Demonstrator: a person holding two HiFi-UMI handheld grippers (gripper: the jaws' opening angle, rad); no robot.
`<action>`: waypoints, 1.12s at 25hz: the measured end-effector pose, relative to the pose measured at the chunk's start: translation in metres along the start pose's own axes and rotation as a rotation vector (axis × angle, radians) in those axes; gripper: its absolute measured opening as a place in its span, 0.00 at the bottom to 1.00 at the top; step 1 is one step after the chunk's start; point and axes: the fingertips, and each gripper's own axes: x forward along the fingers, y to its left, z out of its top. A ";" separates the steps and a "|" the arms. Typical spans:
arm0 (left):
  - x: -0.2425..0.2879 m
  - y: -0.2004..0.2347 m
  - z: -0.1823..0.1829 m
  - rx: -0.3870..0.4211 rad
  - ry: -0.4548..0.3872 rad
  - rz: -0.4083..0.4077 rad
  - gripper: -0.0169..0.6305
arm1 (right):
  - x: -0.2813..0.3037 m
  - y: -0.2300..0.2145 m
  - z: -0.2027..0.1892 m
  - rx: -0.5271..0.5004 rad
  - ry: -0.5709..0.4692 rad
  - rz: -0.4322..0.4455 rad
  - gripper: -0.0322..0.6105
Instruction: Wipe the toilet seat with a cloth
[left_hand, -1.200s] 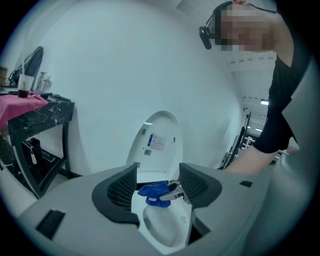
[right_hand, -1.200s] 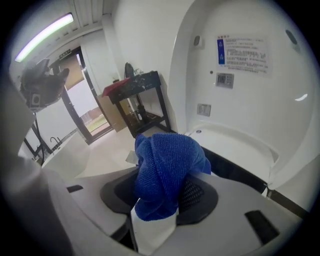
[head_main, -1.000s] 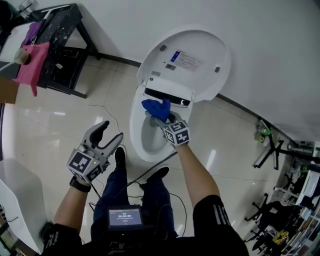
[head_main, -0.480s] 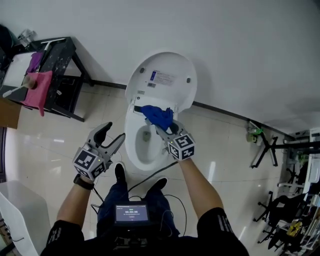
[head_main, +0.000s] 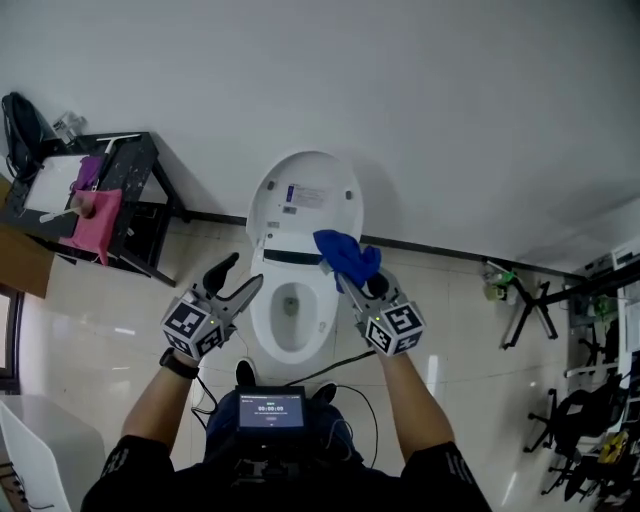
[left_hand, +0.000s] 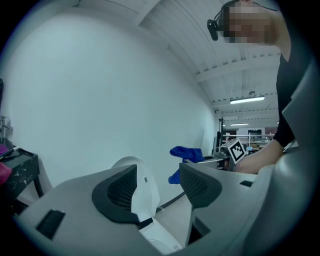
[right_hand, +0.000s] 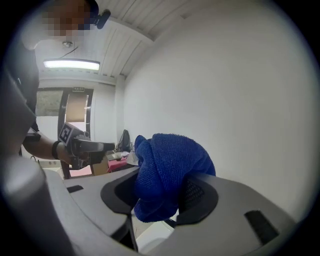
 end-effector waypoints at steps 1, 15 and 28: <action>-0.001 -0.004 0.004 0.003 -0.002 -0.003 0.43 | -0.011 0.001 0.009 -0.002 -0.020 -0.009 0.37; -0.012 -0.042 0.033 0.013 -0.060 -0.022 0.43 | -0.081 0.031 0.061 0.002 -0.141 -0.025 0.36; -0.023 -0.042 0.042 0.006 -0.080 -0.008 0.43 | -0.090 0.040 0.075 -0.014 -0.157 -0.035 0.35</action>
